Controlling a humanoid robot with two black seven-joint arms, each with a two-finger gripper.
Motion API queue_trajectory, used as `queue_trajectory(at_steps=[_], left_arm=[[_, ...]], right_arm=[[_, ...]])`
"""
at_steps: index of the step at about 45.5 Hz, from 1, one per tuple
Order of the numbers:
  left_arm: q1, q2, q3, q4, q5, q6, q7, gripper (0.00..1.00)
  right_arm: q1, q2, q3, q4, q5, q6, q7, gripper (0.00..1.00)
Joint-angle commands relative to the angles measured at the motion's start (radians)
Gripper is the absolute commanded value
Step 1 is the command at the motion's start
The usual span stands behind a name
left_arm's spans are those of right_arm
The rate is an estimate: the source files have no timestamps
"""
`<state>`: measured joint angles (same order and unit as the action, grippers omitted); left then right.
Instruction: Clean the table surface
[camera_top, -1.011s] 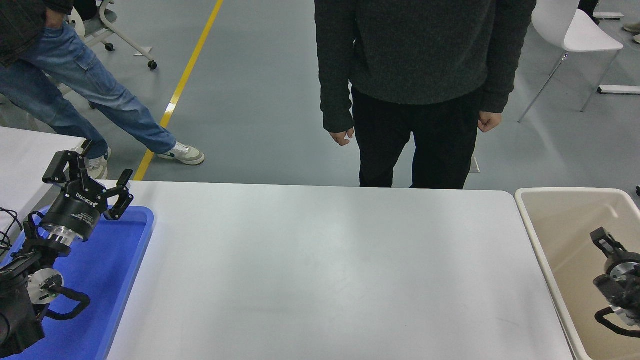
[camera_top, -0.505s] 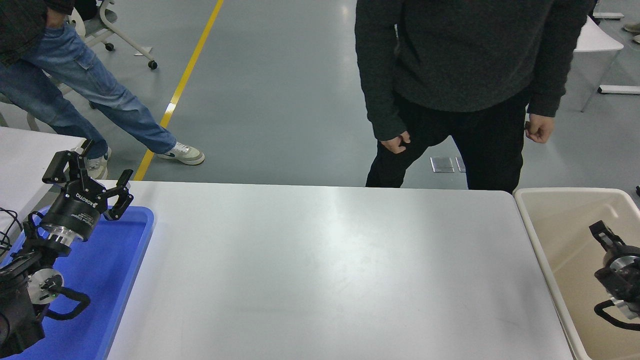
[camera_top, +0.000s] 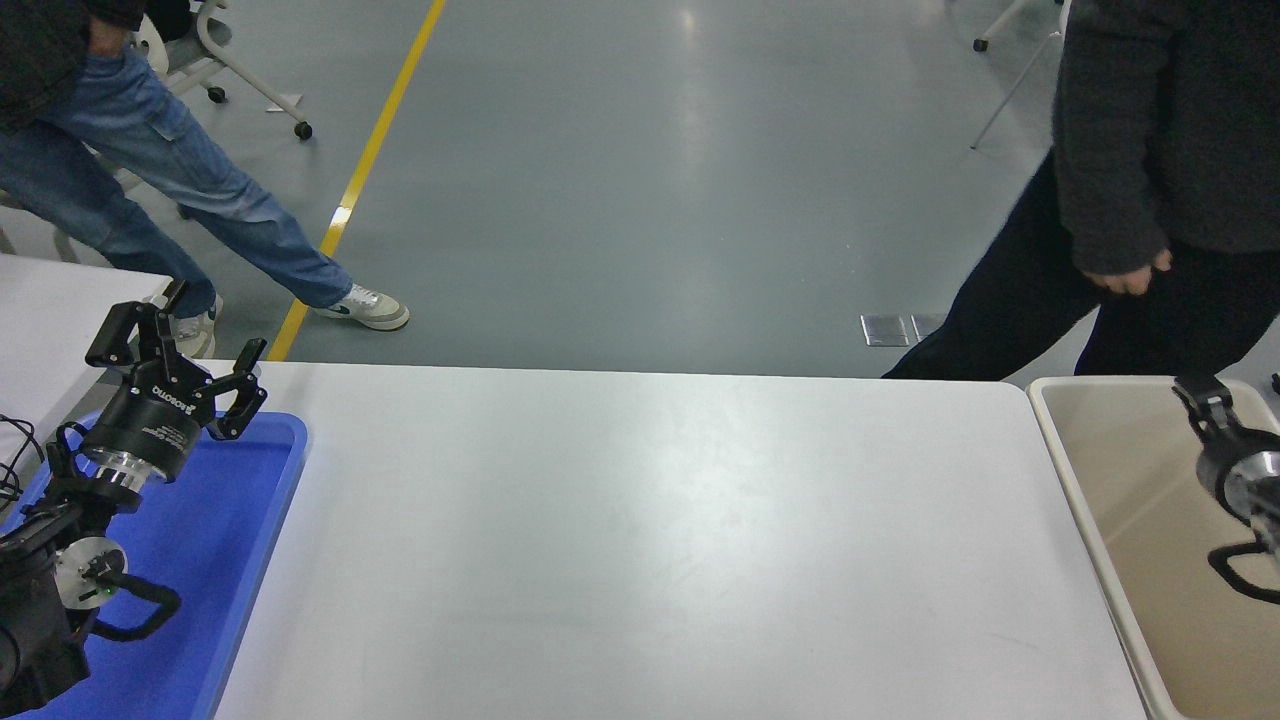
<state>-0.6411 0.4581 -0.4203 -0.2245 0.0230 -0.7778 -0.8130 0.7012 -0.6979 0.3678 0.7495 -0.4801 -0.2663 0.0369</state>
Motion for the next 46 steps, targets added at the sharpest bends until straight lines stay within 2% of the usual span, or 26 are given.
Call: queue_trajectory(at_steps=[1,8,21,38,46], left_arm=[[0.000,-0.001,0.000,0.001,0.000,0.000,0.000,1.00],[0.000,-0.001,0.000,0.001,0.000,0.000,0.000,1.00],[0.000,-0.001,0.000,-0.001,0.000,0.000,0.000,1.00],[0.000,-0.001,0.000,-0.001,0.000,0.000,0.000,1.00],[0.000,-0.001,0.000,-0.001,0.000,0.000,0.000,1.00]], right_arm=[[-0.055,0.035,0.259,0.168,0.001,-0.004,0.028,1.00],[-0.086,0.139,0.373,0.168,0.001,-0.005,0.055,1.00],[-0.124,0.319,0.479,0.162,0.000,-0.016,0.173,1.00],[-0.175,0.448,0.576,0.119,0.000,-0.024,0.320,1.00],[-0.212,0.474,0.589,0.103,0.000,-0.024,0.353,1.00]])
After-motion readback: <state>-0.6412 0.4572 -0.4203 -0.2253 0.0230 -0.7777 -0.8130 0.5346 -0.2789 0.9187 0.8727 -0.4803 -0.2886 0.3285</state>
